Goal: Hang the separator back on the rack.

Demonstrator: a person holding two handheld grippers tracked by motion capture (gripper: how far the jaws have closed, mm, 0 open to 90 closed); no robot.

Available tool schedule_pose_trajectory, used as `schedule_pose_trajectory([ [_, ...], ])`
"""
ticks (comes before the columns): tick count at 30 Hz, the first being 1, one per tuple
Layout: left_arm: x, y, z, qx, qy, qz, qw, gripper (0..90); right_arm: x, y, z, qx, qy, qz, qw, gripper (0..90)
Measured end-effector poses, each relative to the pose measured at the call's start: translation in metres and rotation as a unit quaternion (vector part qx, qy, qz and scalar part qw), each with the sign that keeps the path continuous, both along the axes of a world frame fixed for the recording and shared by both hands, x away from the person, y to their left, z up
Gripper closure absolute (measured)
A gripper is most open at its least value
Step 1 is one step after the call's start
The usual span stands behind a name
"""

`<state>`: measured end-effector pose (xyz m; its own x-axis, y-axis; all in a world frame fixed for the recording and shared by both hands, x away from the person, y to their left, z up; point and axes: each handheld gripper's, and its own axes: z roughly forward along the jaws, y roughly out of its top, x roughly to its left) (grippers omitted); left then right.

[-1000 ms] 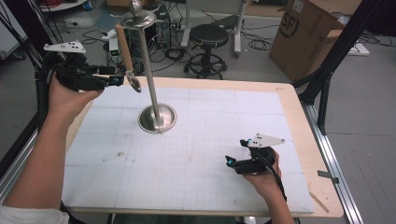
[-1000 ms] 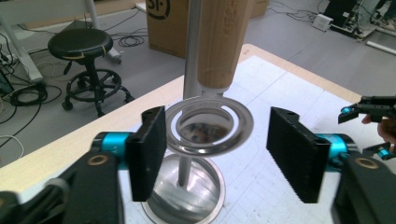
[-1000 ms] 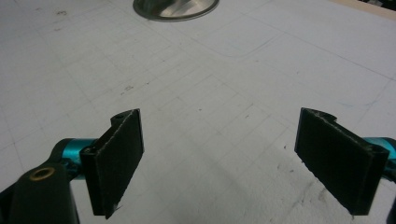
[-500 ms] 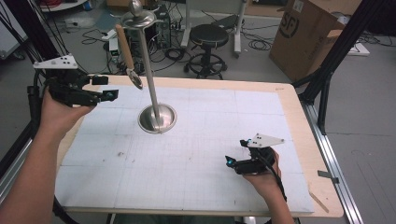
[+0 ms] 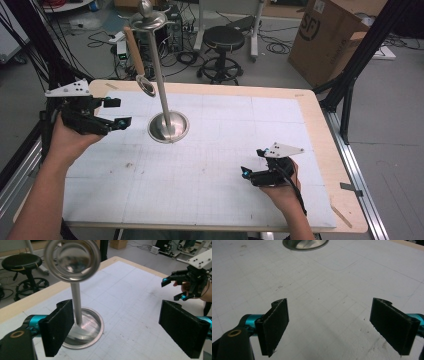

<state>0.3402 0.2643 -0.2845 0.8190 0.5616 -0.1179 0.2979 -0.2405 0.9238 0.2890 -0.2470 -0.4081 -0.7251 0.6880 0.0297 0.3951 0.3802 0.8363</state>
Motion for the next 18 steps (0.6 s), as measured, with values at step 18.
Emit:
schedule_pose_trajectory([
  [18,-0.019,-0.005,-0.044,-0.011,0.004,-0.006,0.9999,8.5,0.0,-0.002,-0.001,-0.001,0.002,-0.002,1.0,14.4],
])
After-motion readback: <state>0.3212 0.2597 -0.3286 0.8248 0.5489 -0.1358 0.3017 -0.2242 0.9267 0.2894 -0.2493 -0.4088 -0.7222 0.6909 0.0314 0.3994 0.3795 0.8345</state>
